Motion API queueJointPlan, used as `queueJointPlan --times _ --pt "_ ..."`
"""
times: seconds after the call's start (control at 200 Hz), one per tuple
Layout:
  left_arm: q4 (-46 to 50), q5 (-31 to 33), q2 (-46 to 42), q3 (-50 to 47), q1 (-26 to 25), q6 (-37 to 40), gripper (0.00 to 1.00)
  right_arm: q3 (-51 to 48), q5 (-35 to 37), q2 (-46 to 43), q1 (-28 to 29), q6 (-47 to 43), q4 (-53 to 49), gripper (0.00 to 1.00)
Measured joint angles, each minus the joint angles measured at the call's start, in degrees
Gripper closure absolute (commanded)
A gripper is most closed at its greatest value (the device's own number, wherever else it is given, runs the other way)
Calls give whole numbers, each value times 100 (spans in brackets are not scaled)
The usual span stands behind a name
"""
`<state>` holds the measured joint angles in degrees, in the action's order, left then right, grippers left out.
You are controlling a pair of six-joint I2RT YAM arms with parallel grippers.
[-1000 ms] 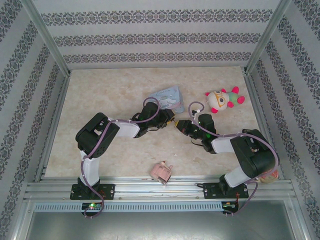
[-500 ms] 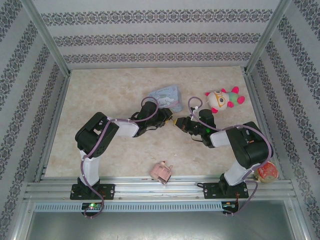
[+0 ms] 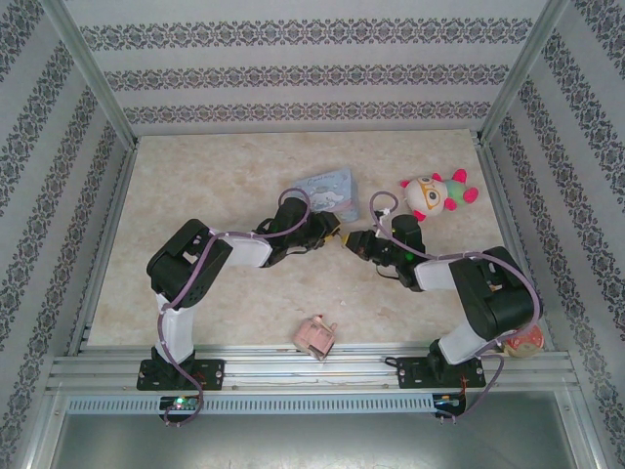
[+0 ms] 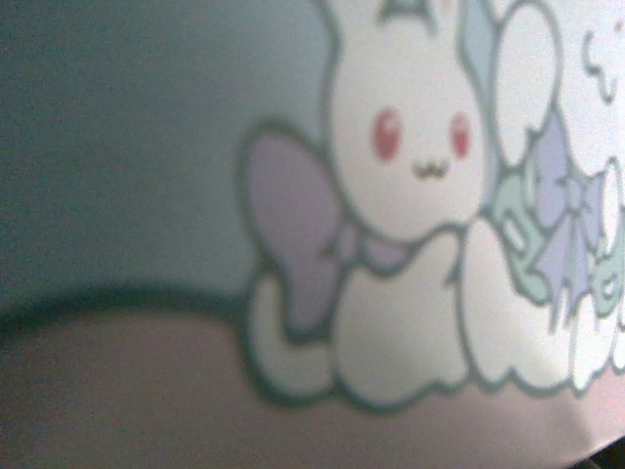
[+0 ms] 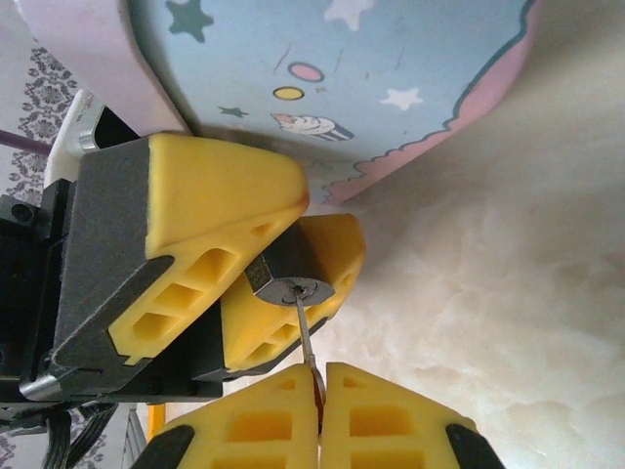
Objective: Unlock the padlock with the key
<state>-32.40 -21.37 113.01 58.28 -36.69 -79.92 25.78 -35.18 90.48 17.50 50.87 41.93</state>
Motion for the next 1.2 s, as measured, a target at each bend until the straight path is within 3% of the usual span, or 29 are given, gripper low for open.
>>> queueJointPlan --times 0.755,1.199 --pt "216 -153 48 177 -48 -31 81 -389 691 -306 227 243 308 100" --pt "807 9 48 400 4 162 81 -138 367 190 208 730 570 100"
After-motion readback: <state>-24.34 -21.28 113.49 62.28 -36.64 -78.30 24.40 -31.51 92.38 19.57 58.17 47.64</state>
